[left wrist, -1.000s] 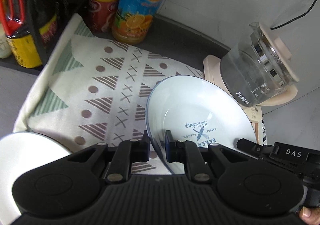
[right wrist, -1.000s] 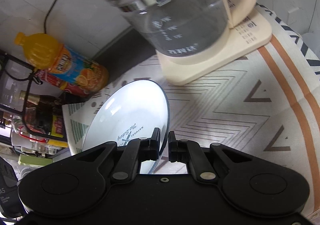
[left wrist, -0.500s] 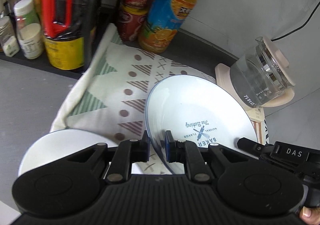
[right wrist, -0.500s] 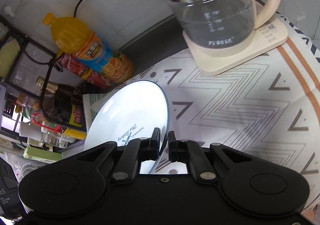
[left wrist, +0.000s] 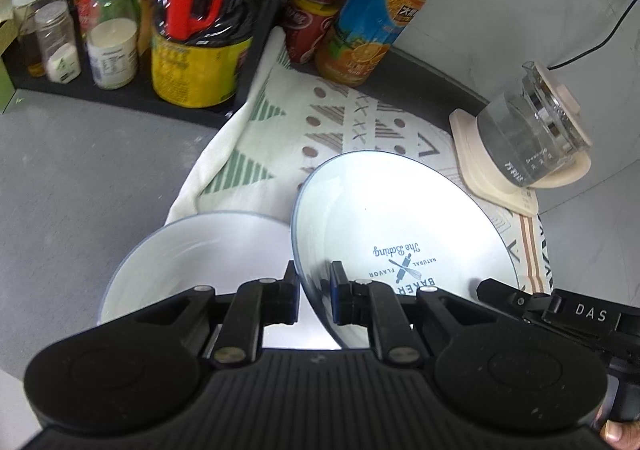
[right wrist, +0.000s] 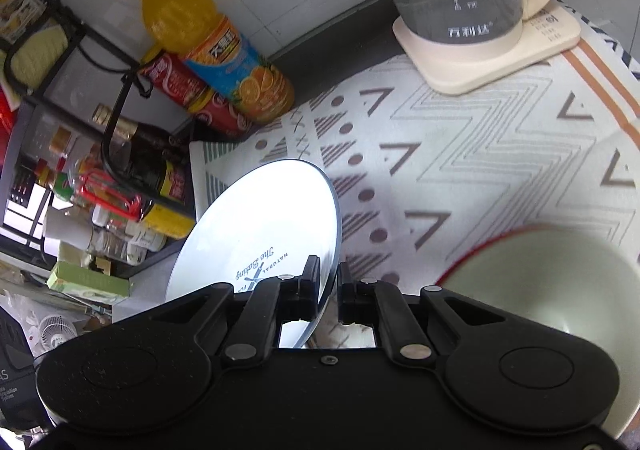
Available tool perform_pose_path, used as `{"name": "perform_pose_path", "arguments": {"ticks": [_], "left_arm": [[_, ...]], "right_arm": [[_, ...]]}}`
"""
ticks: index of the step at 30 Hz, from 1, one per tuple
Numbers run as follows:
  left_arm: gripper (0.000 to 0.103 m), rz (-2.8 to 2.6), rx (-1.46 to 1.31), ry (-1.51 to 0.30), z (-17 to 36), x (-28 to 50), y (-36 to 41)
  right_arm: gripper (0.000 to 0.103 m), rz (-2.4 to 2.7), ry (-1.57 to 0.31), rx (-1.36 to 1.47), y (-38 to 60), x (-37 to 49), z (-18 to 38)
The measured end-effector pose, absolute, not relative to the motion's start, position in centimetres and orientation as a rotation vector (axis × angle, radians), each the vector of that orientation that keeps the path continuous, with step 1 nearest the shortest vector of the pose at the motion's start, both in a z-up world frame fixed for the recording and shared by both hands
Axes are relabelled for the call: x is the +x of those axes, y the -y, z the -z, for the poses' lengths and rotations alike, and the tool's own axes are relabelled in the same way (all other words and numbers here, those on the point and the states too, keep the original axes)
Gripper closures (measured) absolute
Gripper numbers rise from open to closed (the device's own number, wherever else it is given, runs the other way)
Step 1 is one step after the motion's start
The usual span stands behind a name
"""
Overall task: Organize plates and bowls
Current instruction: 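Lift the 'Bakery' plate and carry it onto the 'Sweet' plate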
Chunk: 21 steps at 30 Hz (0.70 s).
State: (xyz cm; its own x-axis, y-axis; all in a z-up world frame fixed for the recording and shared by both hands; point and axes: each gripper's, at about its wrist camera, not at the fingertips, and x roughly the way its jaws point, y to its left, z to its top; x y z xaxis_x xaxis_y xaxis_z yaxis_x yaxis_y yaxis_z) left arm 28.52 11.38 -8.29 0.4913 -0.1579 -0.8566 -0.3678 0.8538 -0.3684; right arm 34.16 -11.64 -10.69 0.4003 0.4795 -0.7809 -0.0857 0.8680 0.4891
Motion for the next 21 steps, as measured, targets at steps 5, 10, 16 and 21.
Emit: {"name": "perform_pose_path", "arguments": {"ticks": [5,10,16,21], "left_arm": [[0.09,-0.124,-0.566,-1.072,9.1,26.7,-12.2],[0.09,-0.122,-0.576,-1.098,10.5,25.4,-12.8],[0.088,-0.123,-0.583,-1.12,11.8,24.1,-13.6],[0.087,-0.12,-0.6,-1.117,12.4,23.4,-13.9]], "right_arm": [[0.094,-0.357,-1.102,0.386,10.9,31.6,11.2],[0.094,-0.344,-1.105,0.354,9.8,29.5,11.5],[0.094,-0.326,-1.116,0.293,8.1,27.6,11.8],[0.094,-0.317,-1.112,0.234,6.9,26.2,11.9]]}}
